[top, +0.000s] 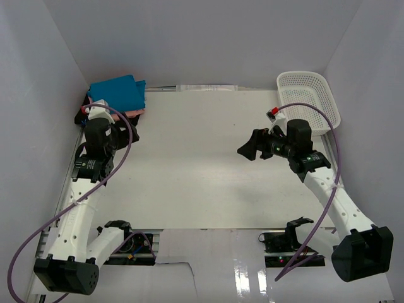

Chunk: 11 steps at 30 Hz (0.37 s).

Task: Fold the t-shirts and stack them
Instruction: Put the neatly folded tshirt into the corner of the board with the left arm

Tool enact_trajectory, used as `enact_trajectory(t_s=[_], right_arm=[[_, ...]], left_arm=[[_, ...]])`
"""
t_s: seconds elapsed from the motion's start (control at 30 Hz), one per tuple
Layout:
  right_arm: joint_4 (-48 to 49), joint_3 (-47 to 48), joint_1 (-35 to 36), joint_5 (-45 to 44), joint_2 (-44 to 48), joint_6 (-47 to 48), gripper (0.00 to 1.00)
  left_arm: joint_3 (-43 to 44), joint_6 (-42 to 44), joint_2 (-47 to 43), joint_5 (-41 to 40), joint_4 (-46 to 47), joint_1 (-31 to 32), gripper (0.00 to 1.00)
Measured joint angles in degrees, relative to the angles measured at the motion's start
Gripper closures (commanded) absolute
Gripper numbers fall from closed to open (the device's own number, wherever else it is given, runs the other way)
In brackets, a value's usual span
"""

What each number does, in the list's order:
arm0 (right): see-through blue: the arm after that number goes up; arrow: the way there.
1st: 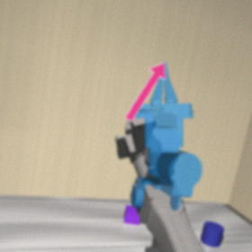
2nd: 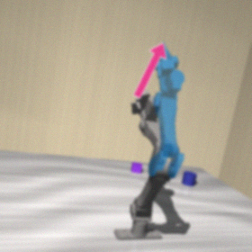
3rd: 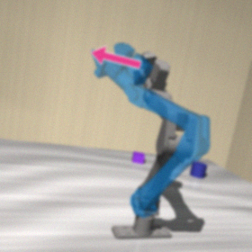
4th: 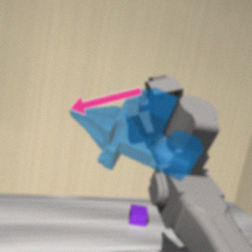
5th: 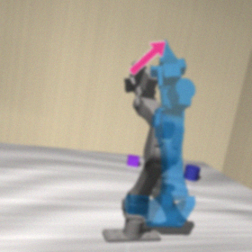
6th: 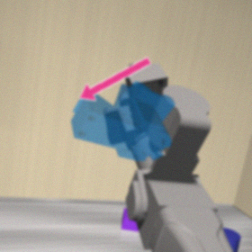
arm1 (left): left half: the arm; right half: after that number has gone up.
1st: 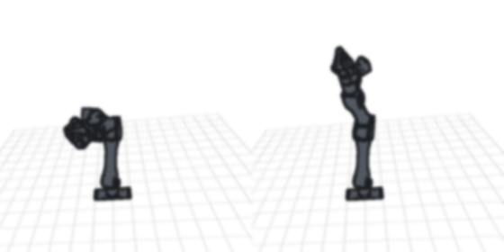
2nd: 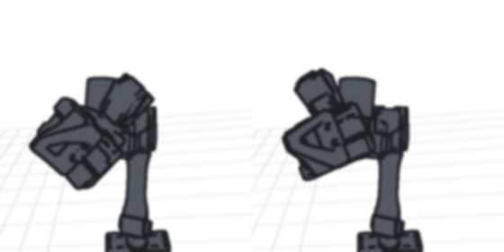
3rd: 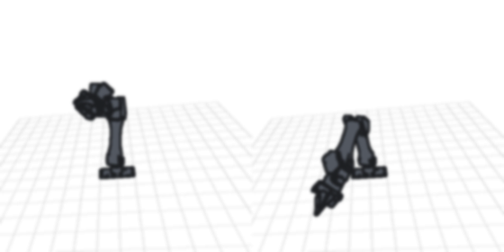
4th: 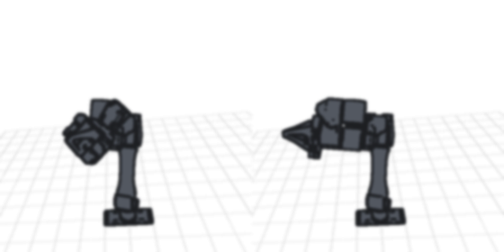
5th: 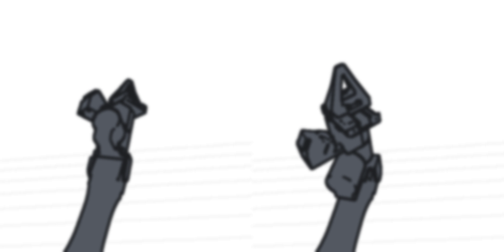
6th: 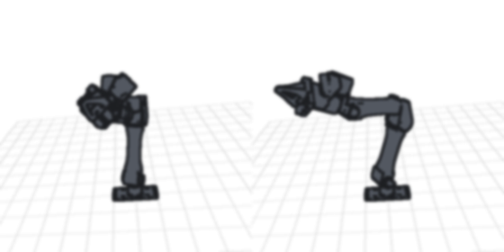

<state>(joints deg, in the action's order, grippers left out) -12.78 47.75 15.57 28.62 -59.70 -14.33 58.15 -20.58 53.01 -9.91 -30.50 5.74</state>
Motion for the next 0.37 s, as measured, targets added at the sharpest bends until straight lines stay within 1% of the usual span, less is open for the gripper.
enact_trajectory(t_s=[0.37], right_arm=[[-0.5,-0.02,0.0,-0.15,1.18,0.5,0.1]], left_arm=[[-0.81,0.2,0.15,-0.17,-1.01,0.0,0.02]])
